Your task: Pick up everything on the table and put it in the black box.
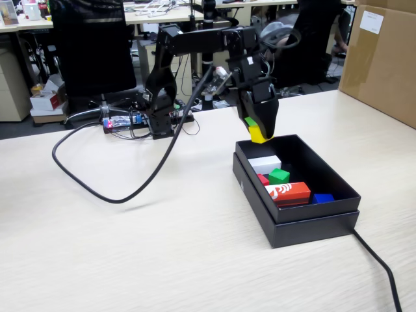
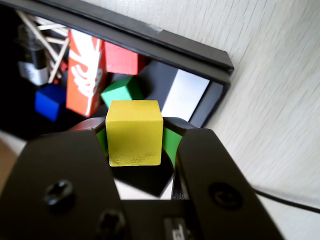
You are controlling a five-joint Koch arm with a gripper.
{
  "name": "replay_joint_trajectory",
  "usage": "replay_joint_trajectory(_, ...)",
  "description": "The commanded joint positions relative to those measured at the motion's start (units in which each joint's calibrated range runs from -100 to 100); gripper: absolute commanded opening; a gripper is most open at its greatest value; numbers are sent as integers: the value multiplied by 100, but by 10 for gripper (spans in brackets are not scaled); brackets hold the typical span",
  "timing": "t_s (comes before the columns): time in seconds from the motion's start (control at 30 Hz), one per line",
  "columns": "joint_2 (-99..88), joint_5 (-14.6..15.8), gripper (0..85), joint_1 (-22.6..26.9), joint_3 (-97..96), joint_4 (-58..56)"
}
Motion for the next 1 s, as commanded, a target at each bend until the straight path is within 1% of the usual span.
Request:
replay_joint_trajectory(0.0, 160, 24, 170, -20, 438, 278)
replay_joint_trajectory(0.17, 654, 44, 173, -63, 393, 382)
replay_joint_trajectory(0.2, 722, 39, 195, -73, 338, 382)
replay_joint_trajectory(0.27, 734, 20, 315, -73, 30, 382)
replay_joint_trajectory(0.3, 734, 5, 351, -73, -70, 373)
replay_joint_trajectory(0.37, 699, -5, 392, -73, -197, 382)
replay_joint_trajectory(0.53, 252, -10, 418, -59, -260, 382)
replay_joint_trajectory(0.63, -379, -5, 422, -59, -342, 451)
replay_joint_trajectory(0.7, -895, -5, 455, -68, -469, 451)
replay_joint_trajectory(0.73, -1182, 0, 456, -73, -541, 451)
replay_joint_trajectory(0.83, -2043, -5, 465, -147, -822, 451)
replay_joint_trajectory(0.97, -2961, -44, 468, -371, -1203, 451)
